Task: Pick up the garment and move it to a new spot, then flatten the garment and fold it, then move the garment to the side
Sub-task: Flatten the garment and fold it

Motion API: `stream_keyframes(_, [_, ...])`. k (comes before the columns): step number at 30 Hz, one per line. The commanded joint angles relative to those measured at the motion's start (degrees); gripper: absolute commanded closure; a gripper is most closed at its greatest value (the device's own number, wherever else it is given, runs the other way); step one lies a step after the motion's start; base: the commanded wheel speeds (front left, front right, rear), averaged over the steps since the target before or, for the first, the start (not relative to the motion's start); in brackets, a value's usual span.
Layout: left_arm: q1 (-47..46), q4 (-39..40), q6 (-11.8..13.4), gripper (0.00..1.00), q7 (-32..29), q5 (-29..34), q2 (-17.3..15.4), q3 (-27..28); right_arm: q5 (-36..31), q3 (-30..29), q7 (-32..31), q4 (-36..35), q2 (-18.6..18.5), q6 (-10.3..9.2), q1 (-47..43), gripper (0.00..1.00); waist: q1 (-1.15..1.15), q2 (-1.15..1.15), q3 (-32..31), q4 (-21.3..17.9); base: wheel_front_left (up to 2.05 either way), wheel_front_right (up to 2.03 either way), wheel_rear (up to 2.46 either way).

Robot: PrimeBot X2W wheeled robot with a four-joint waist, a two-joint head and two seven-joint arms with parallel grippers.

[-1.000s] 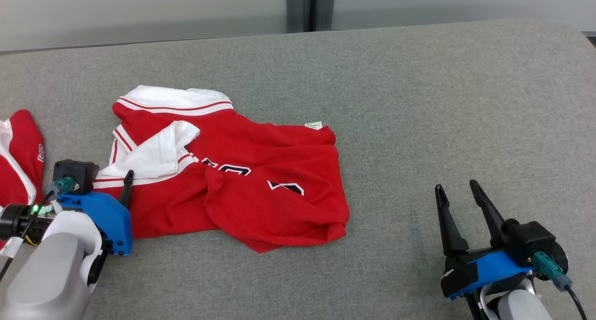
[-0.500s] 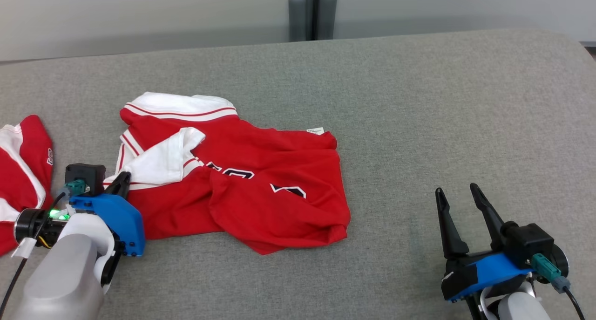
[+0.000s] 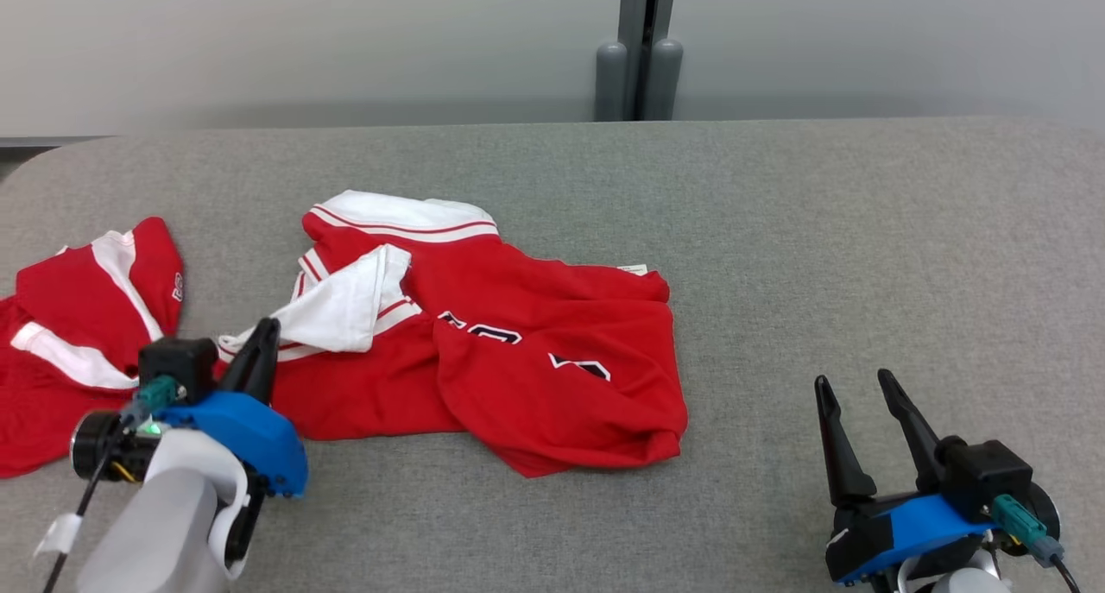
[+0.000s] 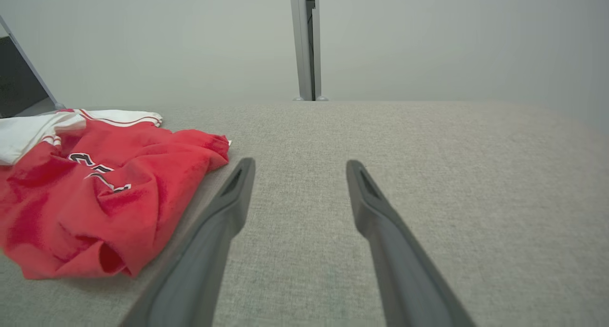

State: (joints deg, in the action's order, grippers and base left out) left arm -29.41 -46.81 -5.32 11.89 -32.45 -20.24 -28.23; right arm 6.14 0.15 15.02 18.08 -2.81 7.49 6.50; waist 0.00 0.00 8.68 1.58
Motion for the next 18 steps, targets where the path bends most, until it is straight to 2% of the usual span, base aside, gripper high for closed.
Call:
stream_keyframes(1, [1.51,0.78,0.45,1.0,0.02,-0.24,-0.21,0.33,0.24,-0.22,0.23,0.05,-0.17,0.01,-0.58,0.0,0.0,0.0,-0.18,0.3,0.0,0.0,0.0])
stream_keyframes(12, [16.02,15.68,5.47,1.0,-4.28,-2.92,-0.81,-0.08,0.64,-0.65,0.23,-0.2,-0.16,0.01,-1.25,0.0,0.0,0.0,-1.28,3.06,0.0,0.0,0.0])
stream_keyframes(13, [16.6,17.1,5.99,0.0,-3.59,-2.9,-0.67,0.03,0.71,-0.62,0.23,-0.08,-0.16,0.01,-1.37,0.0,0.0,0.0,-1.37,3.25,0.0,0.0,0.0])
stream_keyframes(18, [18.43,22.18,7.93,0.0,1.27,-1.85,-0.46,1.48,0.94,-0.19,0.23,0.46,-0.17,0.01,-1.51,0.0,0.0,0.0,-2.13,3.56,0.0,0.0,0.0])
